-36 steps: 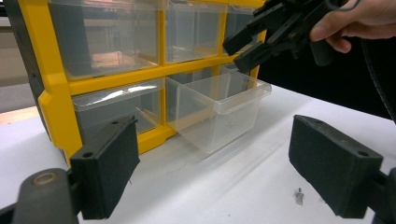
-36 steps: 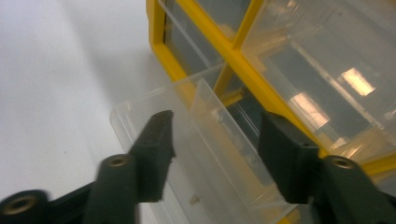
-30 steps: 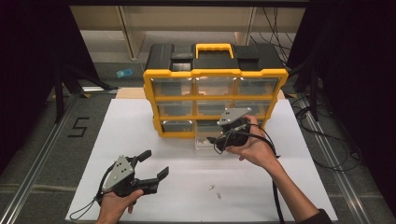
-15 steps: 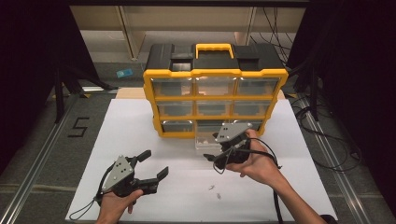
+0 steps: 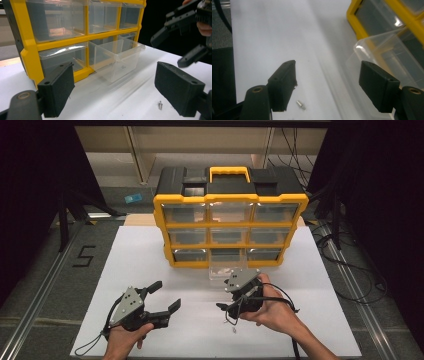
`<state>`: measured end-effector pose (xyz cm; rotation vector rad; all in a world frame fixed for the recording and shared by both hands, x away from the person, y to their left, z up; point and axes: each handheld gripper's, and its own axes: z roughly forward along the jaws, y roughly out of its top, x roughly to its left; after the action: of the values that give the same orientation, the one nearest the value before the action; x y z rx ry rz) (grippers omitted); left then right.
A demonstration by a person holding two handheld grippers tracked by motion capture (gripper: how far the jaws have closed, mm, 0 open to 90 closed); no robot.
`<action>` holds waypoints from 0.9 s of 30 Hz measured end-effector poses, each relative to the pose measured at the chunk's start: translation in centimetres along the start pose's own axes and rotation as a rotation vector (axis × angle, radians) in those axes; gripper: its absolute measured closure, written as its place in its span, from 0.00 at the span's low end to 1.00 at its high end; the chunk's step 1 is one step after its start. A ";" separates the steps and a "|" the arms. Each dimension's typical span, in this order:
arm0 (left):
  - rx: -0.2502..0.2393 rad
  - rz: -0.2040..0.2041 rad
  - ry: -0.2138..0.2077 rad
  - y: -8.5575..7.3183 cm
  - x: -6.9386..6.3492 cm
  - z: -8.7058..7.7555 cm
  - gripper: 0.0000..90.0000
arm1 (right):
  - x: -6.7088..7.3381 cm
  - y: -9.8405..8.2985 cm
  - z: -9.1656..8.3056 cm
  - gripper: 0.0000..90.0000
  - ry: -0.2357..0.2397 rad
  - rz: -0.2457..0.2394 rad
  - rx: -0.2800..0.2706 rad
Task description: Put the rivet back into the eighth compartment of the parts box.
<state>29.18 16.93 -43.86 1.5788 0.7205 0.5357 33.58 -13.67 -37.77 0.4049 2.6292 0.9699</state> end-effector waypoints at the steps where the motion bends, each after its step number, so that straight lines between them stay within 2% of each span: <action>1: 0.000 -0.001 0.000 0.0 0.0 0.0 0.18 | 0.1 -0.2 0.1 0.34 0.006 0.005 0.013; 18: -0.003 -0.004 0.001 0.0 0.0 0.0 0.18 | 1.1 -3.1 2.2 0.30 0.074 0.010 0.161; 27: 0.000 -0.005 -0.001 0.0 0.0 0.0 0.18 | 1.6 -4.4 3.5 0.32 0.111 0.043 0.250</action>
<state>29.18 16.88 -43.86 1.5770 0.7238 0.5306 32.79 -14.28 -43.53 0.4793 2.8648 0.6957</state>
